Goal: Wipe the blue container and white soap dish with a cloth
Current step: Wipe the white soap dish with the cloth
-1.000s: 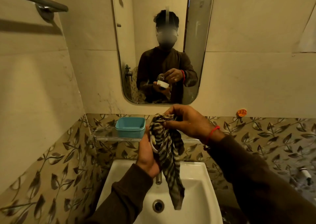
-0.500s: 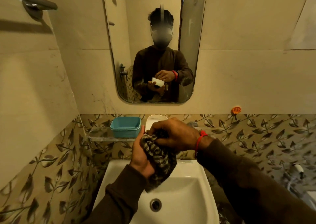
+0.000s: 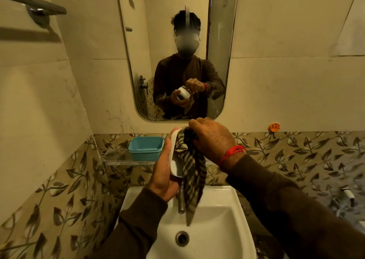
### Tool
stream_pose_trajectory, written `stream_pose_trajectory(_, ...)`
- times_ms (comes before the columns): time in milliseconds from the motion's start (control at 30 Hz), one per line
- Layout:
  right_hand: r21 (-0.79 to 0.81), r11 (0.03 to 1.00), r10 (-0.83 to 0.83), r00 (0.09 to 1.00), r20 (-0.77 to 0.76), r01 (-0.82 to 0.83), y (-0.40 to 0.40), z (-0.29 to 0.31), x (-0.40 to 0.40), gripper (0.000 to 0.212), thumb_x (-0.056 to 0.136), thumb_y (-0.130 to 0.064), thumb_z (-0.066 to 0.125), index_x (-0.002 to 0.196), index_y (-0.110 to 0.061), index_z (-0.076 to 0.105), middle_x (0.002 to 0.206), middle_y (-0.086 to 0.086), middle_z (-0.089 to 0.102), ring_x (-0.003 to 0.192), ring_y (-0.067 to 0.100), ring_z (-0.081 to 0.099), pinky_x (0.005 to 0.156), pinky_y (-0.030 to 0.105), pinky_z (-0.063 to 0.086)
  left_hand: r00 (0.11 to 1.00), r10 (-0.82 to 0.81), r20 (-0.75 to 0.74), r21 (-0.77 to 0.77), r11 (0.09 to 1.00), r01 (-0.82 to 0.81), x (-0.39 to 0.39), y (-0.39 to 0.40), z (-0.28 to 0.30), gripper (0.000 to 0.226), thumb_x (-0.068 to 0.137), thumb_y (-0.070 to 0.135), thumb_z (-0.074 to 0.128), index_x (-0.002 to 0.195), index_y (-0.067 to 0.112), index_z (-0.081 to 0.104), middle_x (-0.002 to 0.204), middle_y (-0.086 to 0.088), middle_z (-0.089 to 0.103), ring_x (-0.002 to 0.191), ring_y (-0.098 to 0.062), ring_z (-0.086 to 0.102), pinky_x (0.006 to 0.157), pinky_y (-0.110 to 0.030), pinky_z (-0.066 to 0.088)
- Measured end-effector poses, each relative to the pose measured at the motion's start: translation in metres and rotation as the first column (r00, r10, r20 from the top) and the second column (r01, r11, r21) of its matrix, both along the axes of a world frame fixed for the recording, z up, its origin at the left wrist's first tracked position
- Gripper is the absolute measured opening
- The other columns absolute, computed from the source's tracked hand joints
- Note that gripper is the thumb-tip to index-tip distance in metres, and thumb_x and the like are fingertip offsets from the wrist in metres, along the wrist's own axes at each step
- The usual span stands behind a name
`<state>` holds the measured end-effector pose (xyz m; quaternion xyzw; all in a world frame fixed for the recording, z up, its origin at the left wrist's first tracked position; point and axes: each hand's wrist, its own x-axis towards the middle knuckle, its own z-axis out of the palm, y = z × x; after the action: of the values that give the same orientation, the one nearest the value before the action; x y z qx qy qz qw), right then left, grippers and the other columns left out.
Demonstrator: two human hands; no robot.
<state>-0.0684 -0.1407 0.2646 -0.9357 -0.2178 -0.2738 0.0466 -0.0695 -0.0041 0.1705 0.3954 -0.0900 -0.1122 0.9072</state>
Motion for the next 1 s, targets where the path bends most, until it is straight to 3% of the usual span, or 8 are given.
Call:
stream_pose_trajectory(167,-0.121,0.993,-0.017,0.995,-0.101,0.005,0.005,-0.005,-0.009,0.026,0.091,-0.021,0.055,0.116,-0.014,0.056,0.109,0.01,0.063,0.102,0.033,0.058,0.079,0.043,0.049,0.999,0.005,-0.05,0.013,1.0,-0.005,0.0,-0.004,-0.004,0.064,0.1,0.065,0.036,0.152,0.028,0.047,0.144,-0.02,0.061,0.131,-0.04,0.06,0.107,-0.062,0.048)
stream_pose_trajectory(367,-0.253,0.963,-0.007,0.935,-0.355,-0.089,0.012,-0.005,-0.014,0.03,0.09,-0.016,0.061,0.119,-0.013,0.062,0.113,0.012,0.065,0.108,0.031,0.059,0.092,0.045,0.051,0.999,0.033,-0.031,-0.019,0.999,-0.033,0.007,-0.004,-0.007,0.063,0.098,0.07,0.039,0.148,0.034,0.049,0.136,-0.023,0.066,0.121,-0.04,0.066,0.086,-0.054,0.06)
stream_pose_trajectory(600,0.036,0.96,0.236,0.738,-0.632,-0.277,0.0,-0.001,-0.012,0.03,0.094,-0.01,0.053,0.121,-0.015,0.064,0.119,0.008,0.067,0.11,0.025,0.06,0.096,0.043,0.05,0.997,0.033,0.067,0.013,0.999,-0.034,0.002,-0.011,-0.021,0.056,0.103,0.059,0.031,0.153,0.038,0.041,0.154,-0.022,0.047,0.137,-0.042,0.052,0.11,-0.065,0.044)
stream_pose_trajectory(667,0.261,0.939,0.344,0.646,-0.681,-0.225,-0.006,-0.001,-0.009,0.026,0.094,-0.01,0.054,0.116,-0.011,0.068,0.115,0.009,0.069,0.106,0.025,0.062,0.097,0.044,0.051,0.995,0.032,0.095,-0.008,0.999,-0.031,0.0,-0.011,-0.019,0.055,0.104,0.057,0.031,0.154,0.038,0.04,0.154,-0.023,0.047,0.139,-0.043,0.05,0.112,-0.064,0.041)
stream_pose_trajectory(733,0.552,0.827,0.517,0.526,-0.675,-0.106,-0.015,-0.003,-0.006,0.023,0.095,-0.005,0.053,0.112,-0.004,0.068,0.111,0.019,0.069,0.103,0.032,0.063,0.098,0.045,0.049,0.987,0.044,0.152,-0.021,0.999,-0.042,-0.001,-0.011,-0.012,0.049,0.105,0.054,0.03,0.151,0.044,0.043,0.151,-0.023,0.05,0.137,-0.043,0.051,0.108,-0.063,0.045)
stream_pose_trajectory(833,0.856,0.511,0.803,0.311,-0.508,0.08,-0.027,-0.011,-0.004,0.023,0.092,0.0,0.049,0.107,0.003,0.066,0.104,0.027,0.064,0.096,0.034,0.057,0.091,0.043,0.044,0.992,0.021,0.124,-0.011,1.0,-0.02,0.001,-0.006,-0.005,0.052,0.1,0.058,0.034,0.139,0.039,0.061,0.131,-0.015,0.071,0.121,-0.032,0.068,0.094,-0.049,0.059)
stream_pose_trajectory(900,0.93,0.308,0.928,0.151,-0.34,0.198,-0.03,-0.017,-0.004,0.027,0.09,0.0,0.047,0.11,0.001,0.065,0.104,0.017,0.065,0.099,0.028,0.059,0.092,0.038,0.048,1.0,-0.008,-0.024,-0.041,0.999,0.007,0.004,-0.001,-0.006,0.07,0.095,0.066,0.04,0.143,0.018,0.058,0.122,-0.017,0.075,0.112,-0.031,0.073,0.085,-0.046,0.062)
stream_pose_trajectory(1000,0.948,0.128,0.977,0.126,-0.17,0.291,-0.035,-0.027,-0.002,0.025,0.088,-0.005,0.052,0.111,0.001,0.061,0.105,0.014,0.063,0.1,0.027,0.059,0.092,0.038,0.047,0.986,0.032,-0.166,-0.066,0.997,-0.043,0.01,0.006,-0.019,0.084,0.093,0.075,0.039,0.147,0.012,0.051,0.133,-0.025,0.067,0.121,-0.039,0.066,0.089,-0.053,0.061)
